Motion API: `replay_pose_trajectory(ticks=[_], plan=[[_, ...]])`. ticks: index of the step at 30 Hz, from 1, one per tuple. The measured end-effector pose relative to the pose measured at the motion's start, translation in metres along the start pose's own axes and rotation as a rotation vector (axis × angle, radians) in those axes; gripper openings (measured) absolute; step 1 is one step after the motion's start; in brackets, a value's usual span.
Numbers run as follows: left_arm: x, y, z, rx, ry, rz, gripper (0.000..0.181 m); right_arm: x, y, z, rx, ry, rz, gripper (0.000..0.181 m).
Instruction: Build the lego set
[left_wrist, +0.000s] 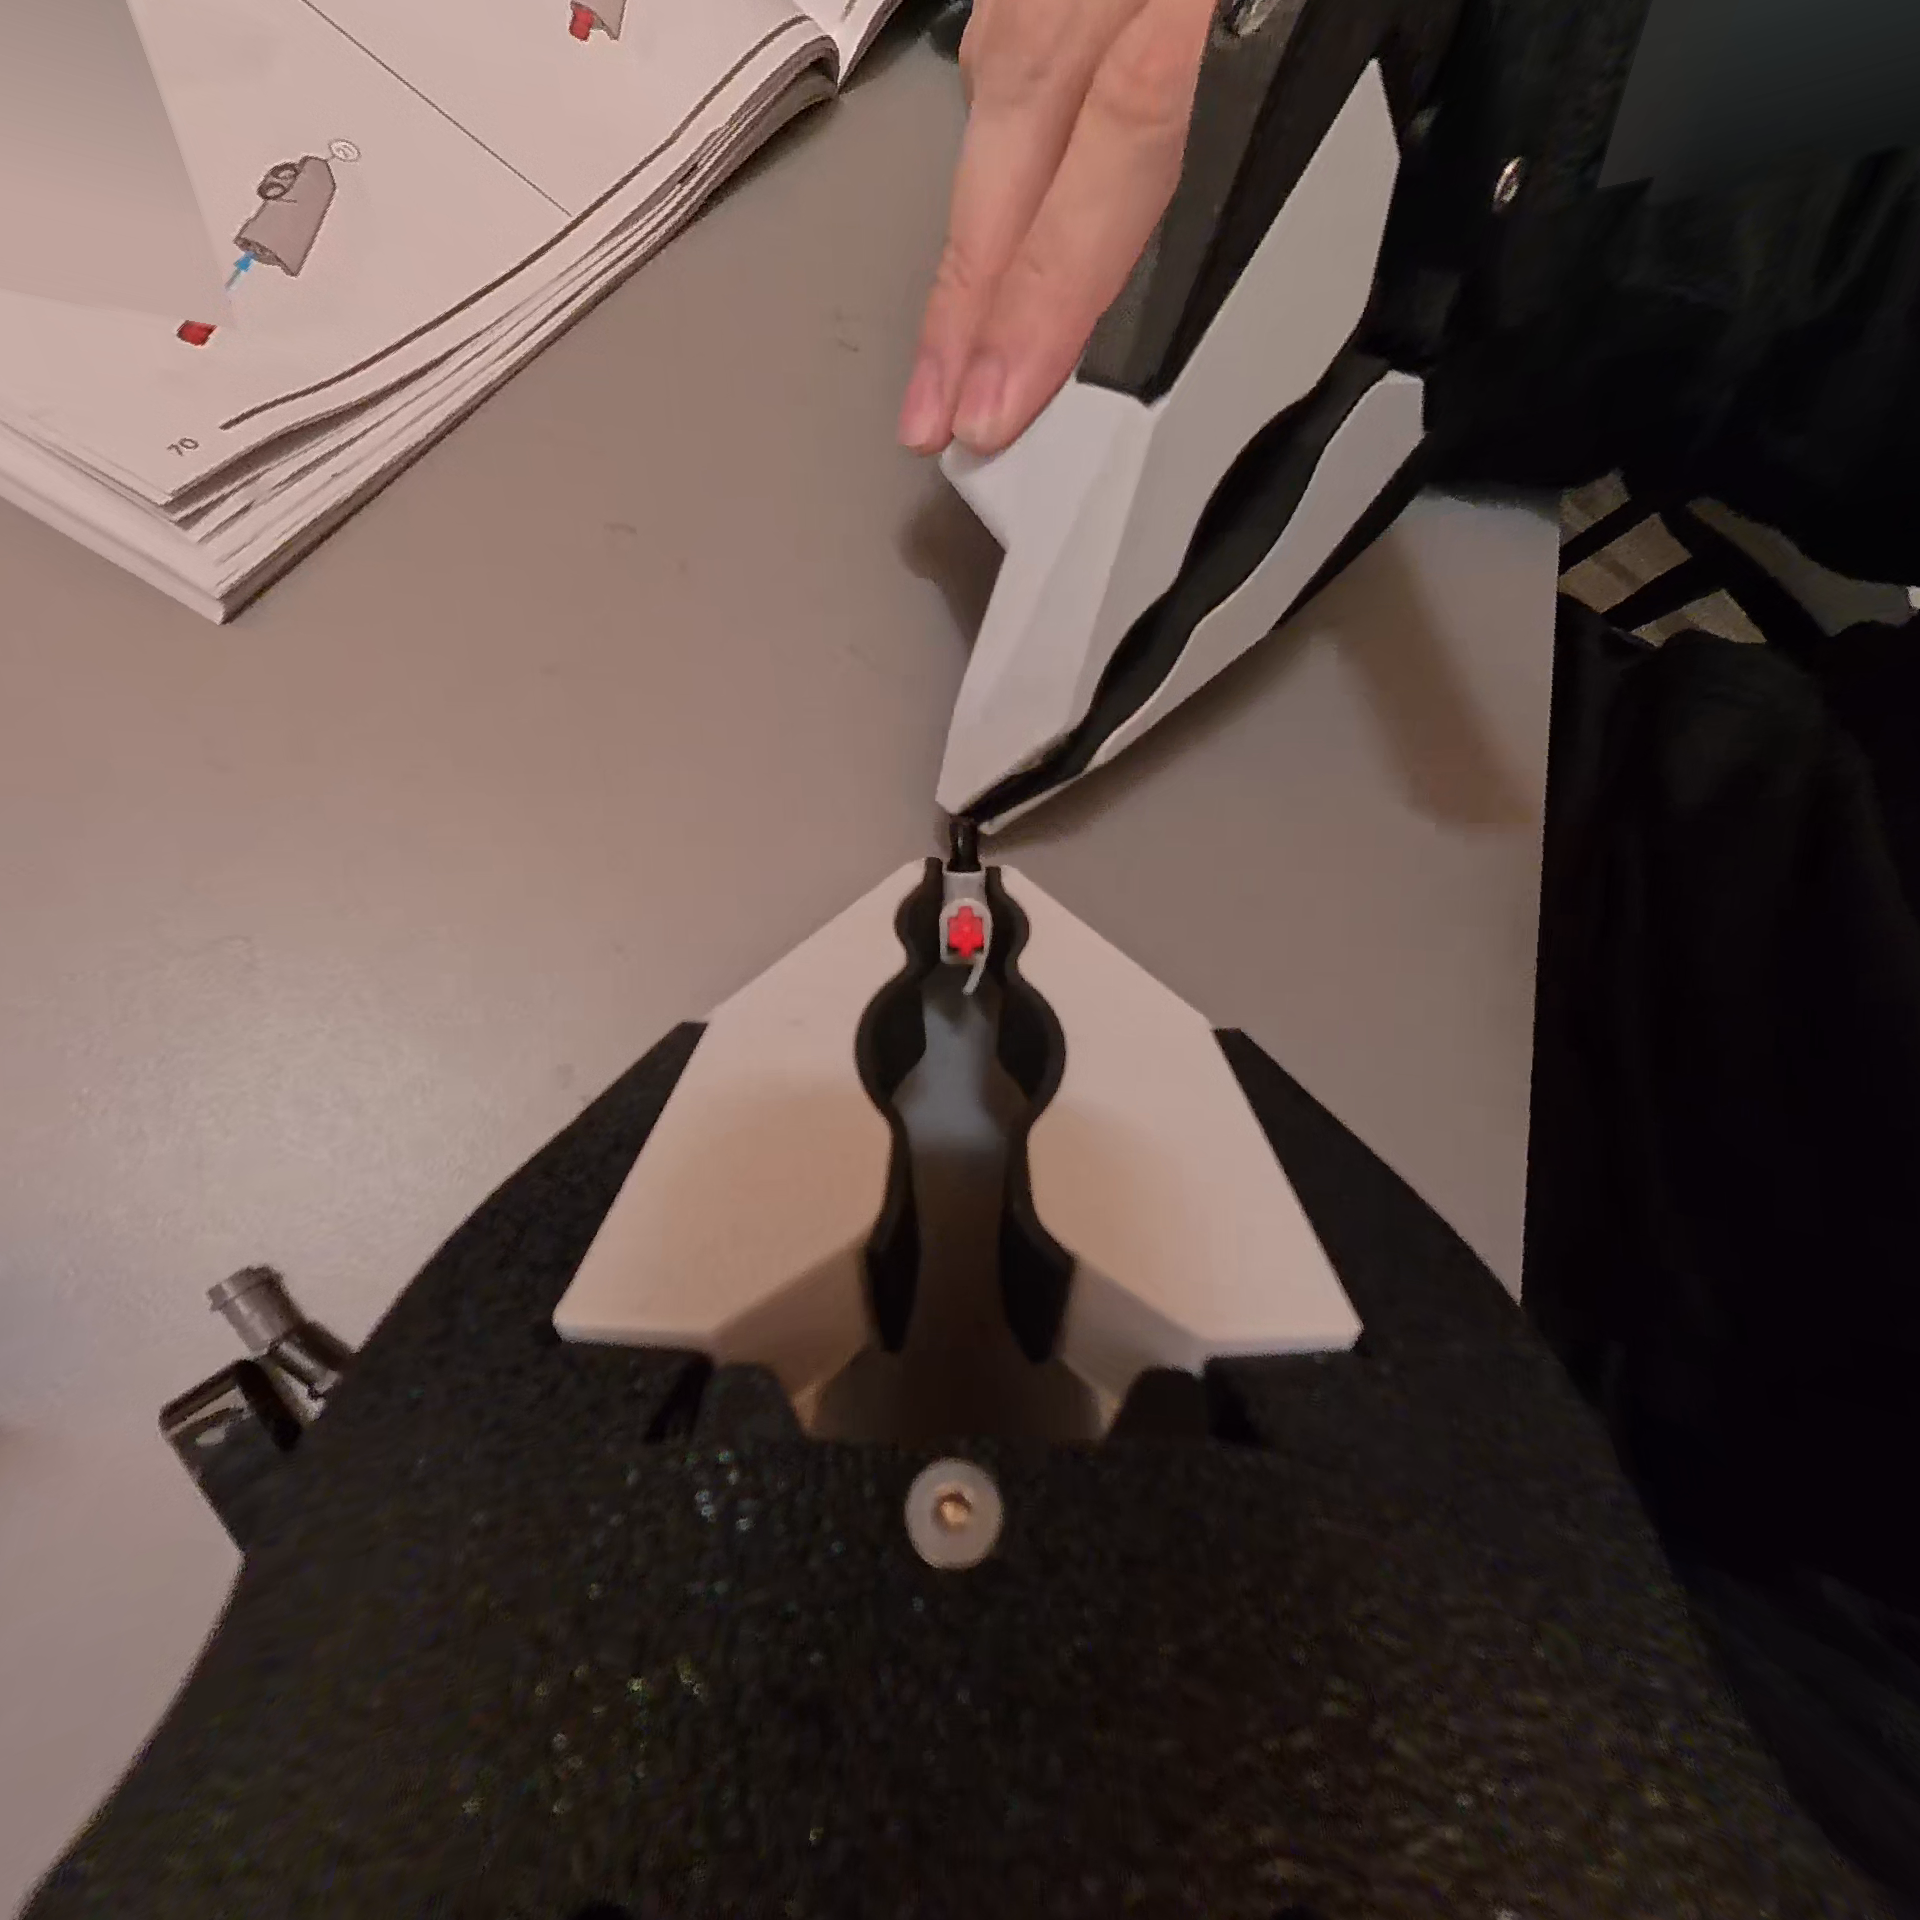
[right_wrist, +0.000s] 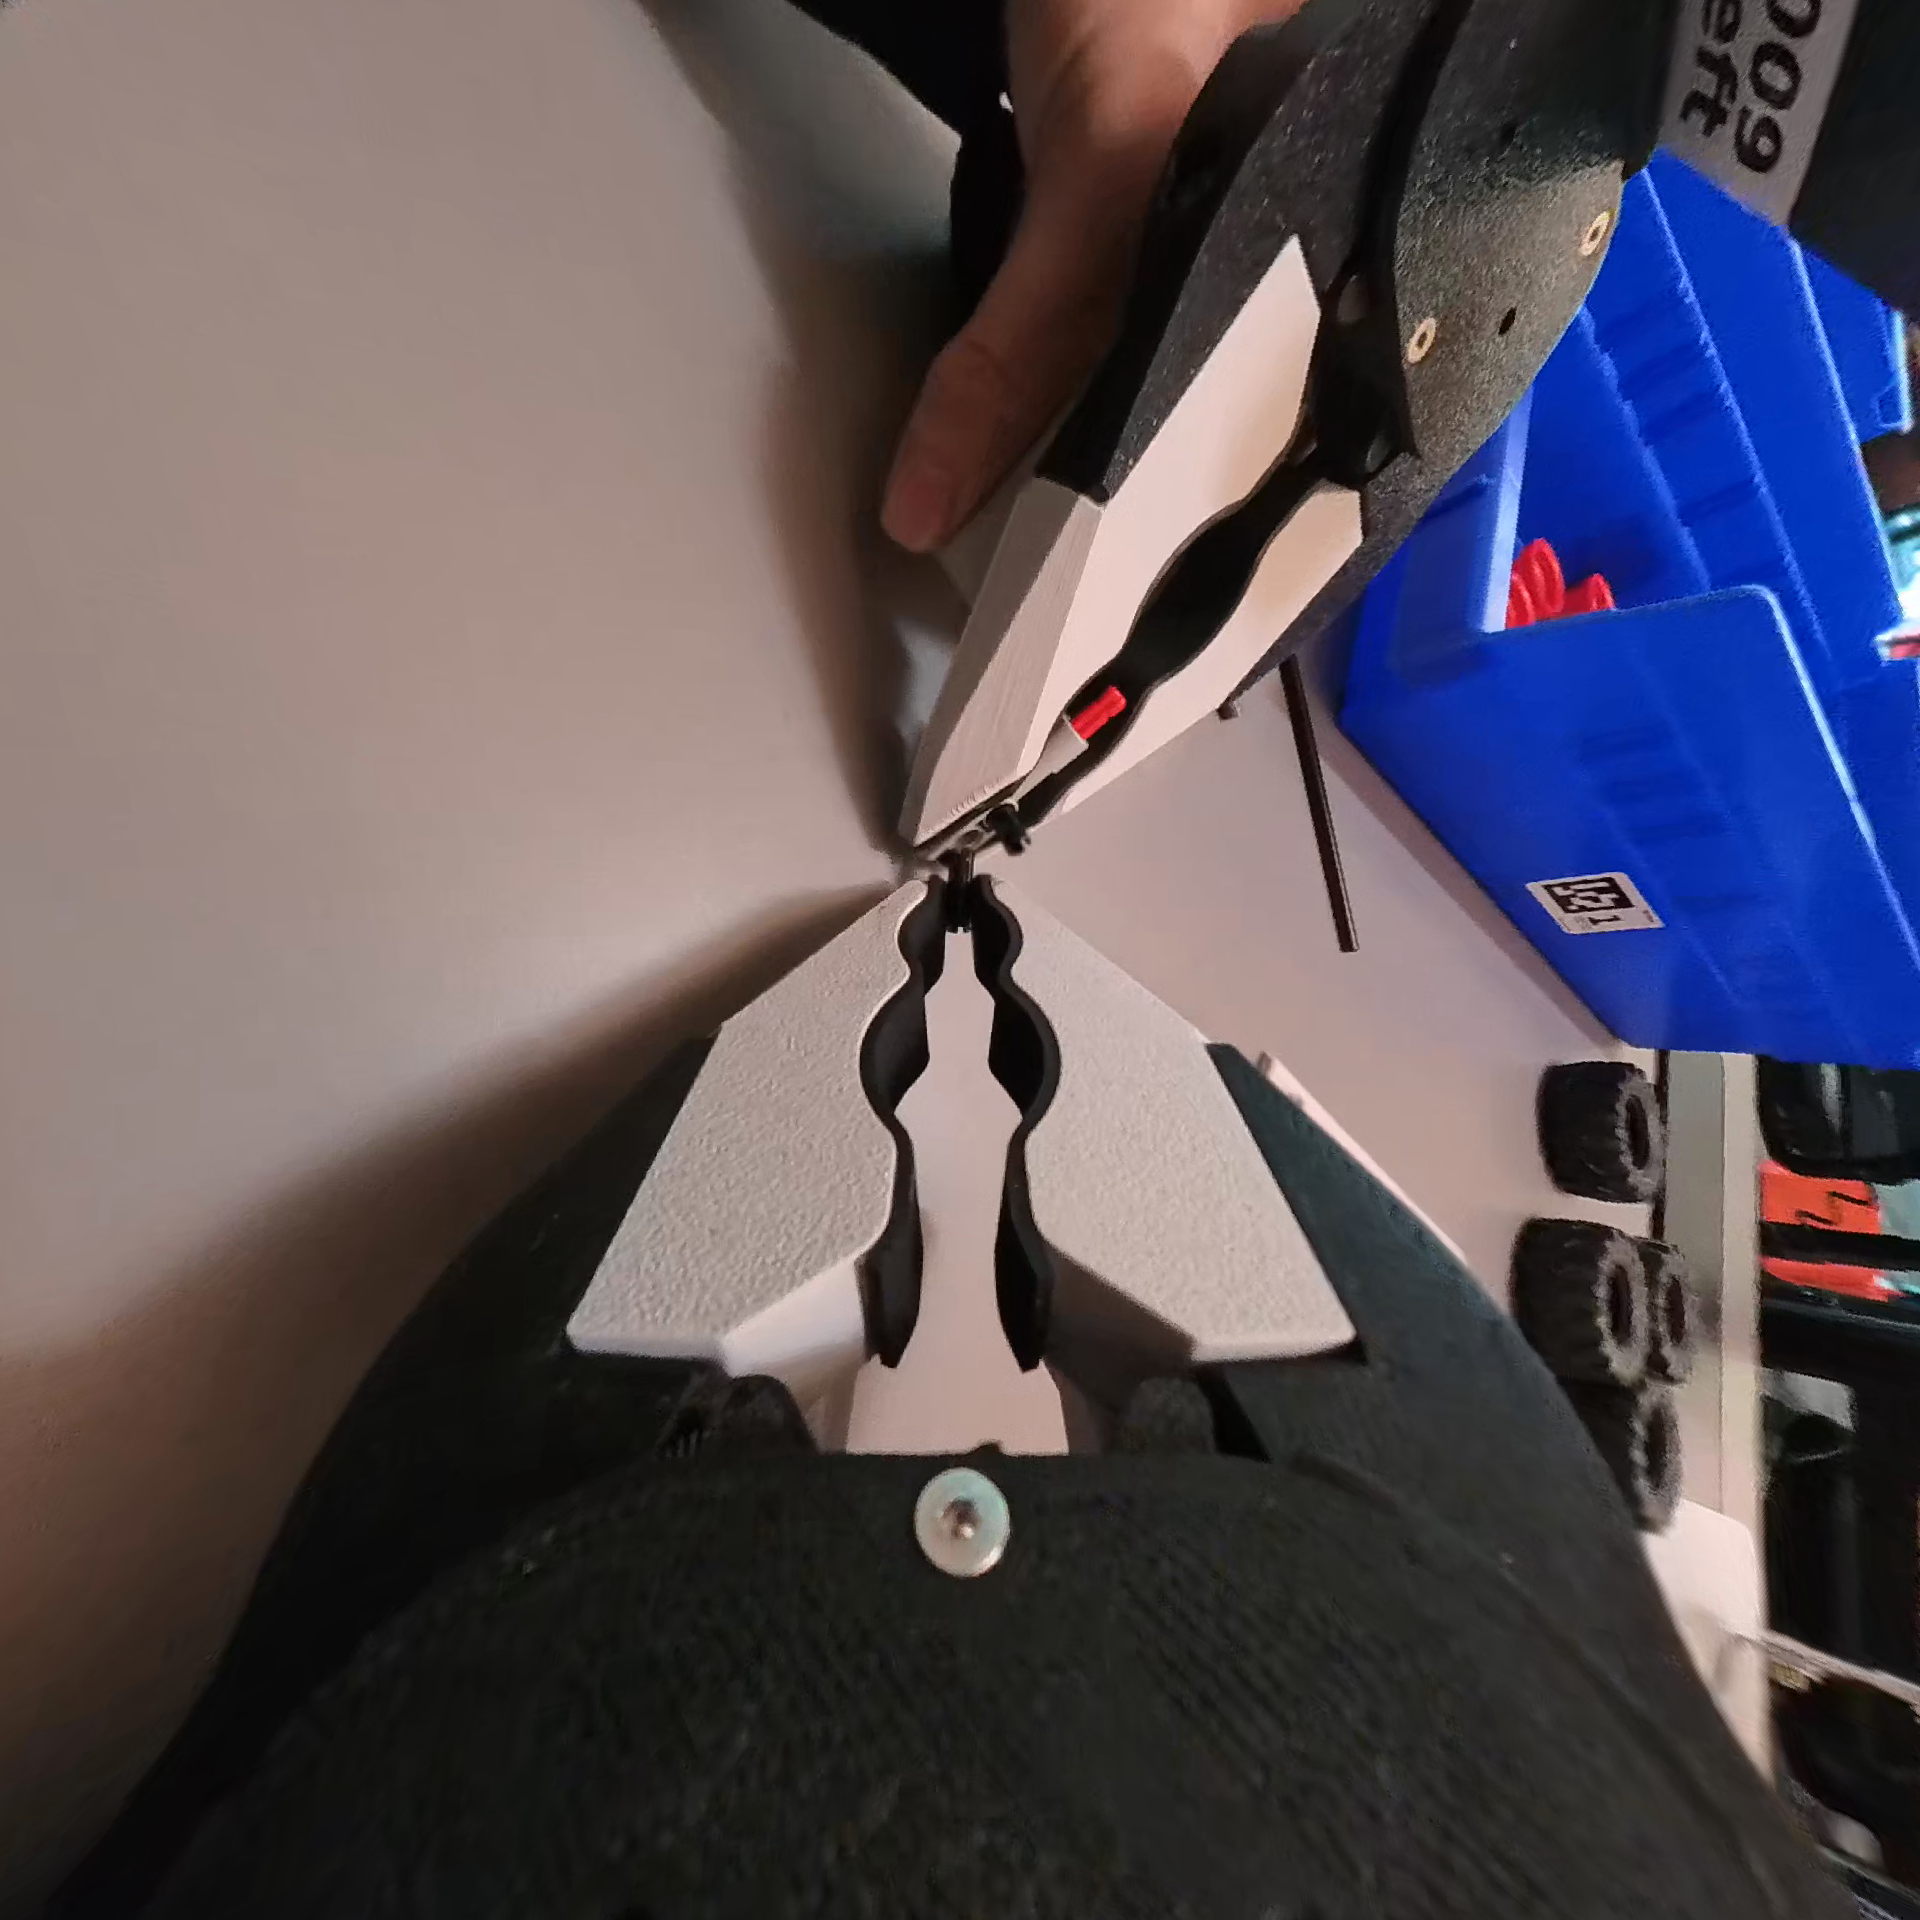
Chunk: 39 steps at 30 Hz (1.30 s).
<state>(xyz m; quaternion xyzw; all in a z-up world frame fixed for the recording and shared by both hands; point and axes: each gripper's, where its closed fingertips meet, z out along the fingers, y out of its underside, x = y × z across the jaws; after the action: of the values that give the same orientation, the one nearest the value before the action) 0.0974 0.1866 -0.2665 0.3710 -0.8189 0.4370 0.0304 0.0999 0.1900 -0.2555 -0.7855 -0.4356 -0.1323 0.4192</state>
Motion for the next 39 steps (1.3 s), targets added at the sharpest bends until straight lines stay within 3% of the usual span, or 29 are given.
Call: replay_pose_trajectory(ticks=[1,14,29,39], plan=[[0.000,0.000,0.000,0.000,-0.001,0.002,0.005,0.001,0.002,0.001,-0.019,0.012,-0.026,0.004],[0.001,0.000,0.000,-0.006,0.001,0.011,0.005,-0.001,-0.001,-0.002,-0.085,0.031,-0.299,0.004],[0.001,0.000,0.000,-0.003,0.011,0.002,0.005,0.000,-0.006,-0.006,-0.034,-0.027,-0.281,0.004],[0.000,0.001,0.000,-0.009,0.010,0.000,0.005,-0.001,-0.003,-0.003,-0.135,-0.044,-0.460,0.004]])
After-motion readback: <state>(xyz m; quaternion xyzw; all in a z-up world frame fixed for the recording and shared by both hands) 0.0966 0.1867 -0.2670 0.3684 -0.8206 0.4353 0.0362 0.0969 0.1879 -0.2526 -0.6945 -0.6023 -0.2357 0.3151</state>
